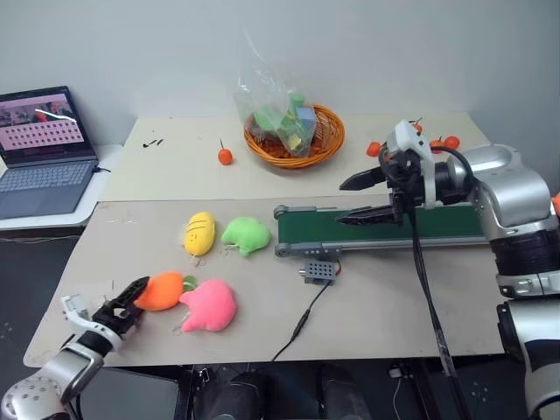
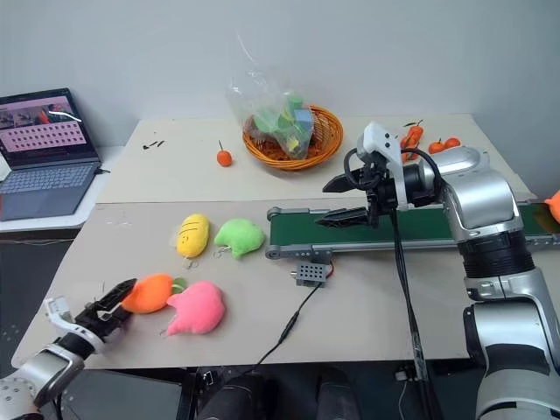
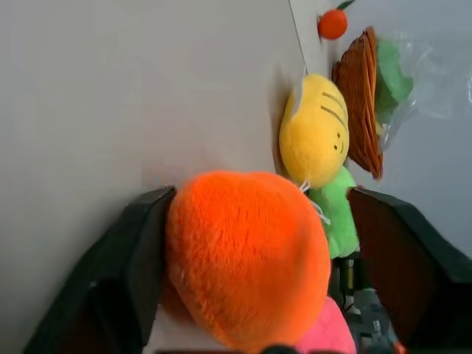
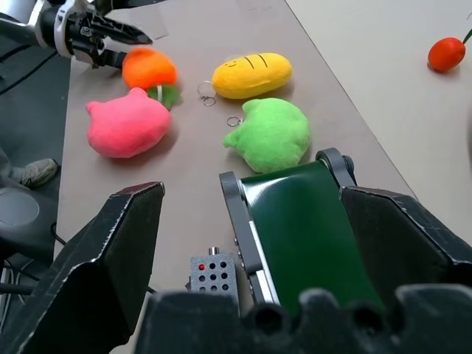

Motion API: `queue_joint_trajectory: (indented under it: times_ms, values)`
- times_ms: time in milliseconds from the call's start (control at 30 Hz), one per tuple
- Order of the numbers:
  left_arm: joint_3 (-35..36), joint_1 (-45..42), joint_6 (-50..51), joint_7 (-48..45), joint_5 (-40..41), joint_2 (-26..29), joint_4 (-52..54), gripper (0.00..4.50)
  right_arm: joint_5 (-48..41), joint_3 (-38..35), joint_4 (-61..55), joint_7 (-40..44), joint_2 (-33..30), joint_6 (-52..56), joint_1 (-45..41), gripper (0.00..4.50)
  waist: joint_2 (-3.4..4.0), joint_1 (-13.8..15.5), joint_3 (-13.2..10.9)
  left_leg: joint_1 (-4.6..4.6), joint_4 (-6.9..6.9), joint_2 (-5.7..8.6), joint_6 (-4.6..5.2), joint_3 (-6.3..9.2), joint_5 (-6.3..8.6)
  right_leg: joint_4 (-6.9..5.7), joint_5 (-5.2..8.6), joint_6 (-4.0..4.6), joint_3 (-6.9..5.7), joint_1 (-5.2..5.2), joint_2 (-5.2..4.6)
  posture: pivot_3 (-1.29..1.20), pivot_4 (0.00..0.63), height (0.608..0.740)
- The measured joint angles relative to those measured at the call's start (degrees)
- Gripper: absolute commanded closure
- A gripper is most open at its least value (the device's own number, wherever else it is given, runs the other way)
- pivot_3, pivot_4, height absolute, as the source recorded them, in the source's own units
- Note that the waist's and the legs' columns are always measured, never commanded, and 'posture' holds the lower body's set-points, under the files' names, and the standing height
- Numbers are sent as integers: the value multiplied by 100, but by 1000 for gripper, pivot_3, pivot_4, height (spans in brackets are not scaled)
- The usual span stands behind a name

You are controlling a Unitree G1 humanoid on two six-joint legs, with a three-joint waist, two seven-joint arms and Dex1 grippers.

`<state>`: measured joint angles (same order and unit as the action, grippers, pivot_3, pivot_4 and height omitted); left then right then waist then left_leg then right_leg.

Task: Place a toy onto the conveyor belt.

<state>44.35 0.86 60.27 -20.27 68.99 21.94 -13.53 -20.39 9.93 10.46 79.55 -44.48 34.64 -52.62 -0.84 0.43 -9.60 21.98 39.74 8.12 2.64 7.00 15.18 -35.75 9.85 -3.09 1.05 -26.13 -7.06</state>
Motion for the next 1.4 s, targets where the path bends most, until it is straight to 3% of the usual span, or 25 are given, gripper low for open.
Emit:
queue_joint_trajectory:
  times_ms: [167, 200, 500, 600, 767, 967, 1067, 1200, 1400]
  values:
    - [-56, 2, -11, -69, -62, 60, -98, 4039, -2, -17, -62, -47, -60, 32, 13, 0, 0, -10, 0, 1, -1, -2, 1, -1, 0, 0, 0, 0, 1, -3, 1, 0, 150, 740]
    - [-56, 2, -21, -74, -76, 72, -101, 4229, -2, -18, -83, -55, -64, 33, 16, 0, 0, -13, 0, 1, -1, -2, 1, -1, 0, 0, 0, 0, 2, -2, 1, 0, 150, 740]
    - [47, -5, -480, -109, -181, 114, -94, 4229, -5, -19, -91, -92, -63, 33, 36, 0, 0, -45, 0, 2, -2, -5, 0, -2, 1, 3, -1, 1, 3, -3, 4, 0, 150, 740]
    - [-103, 77, -1199, -225, -737, 116, 479, 4229, -4, -18, -88, -90, -49, 33, 35, 0, -5, -40, -2, 4, -2, -6, -4, -3, -1, 9, -4, 6, 2, -2, 4, 0, 150, 740]
    - [-1480, 249, -3812, 0, -3583, 335, 1457, 4229, -4, -12, -85, -88, 43, 33, 35, 0, -4, 19, -1, 7, -13, -15, -14, -11, -5, 64, -33, 14, 3, 9, 14, 0, 150, 740]
    - [-2794, 563, -6035, 815, -6675, 911, 1492, 4229, 0, -12, -75, -92, 59, 32, 35, 0, -5, 18, -1, 11, -42, -20, -14, -35, -6, 81, -37, 12, 13, -8, 21, 0, 150, 740]
    - [-3040, 566, -6616, 1378, -7754, 1088, 1433, 4229, -1, -12, -79, -103, 60, 32, 42, 0, -4, 22, -1, 10, -55, -22, -11, -37, -5, 82, -37, 13, 13, -14, 22, 0, 150, 740]
    - [-3769, 636, -7410, 2314, -10018, 2053, 1394, 4229, -5, -22, -102, -152, 59, 33, 168, 0, -4, 24, -1, 2, -76, -32, -9, -44, -5, 83, -39, 17, 14, -15, 33, 0, 150, 740]
    - [-4438, 33, -8155, 3342, -11684, 2615, 1129, 4229, -28, -69, -240, -254, 20, 52, 243, 0, -2, 22, -3, -2, -78, -54, -15, -51, -10, 79, -44, 25, 8, -19, 54, 0, 150, 740]
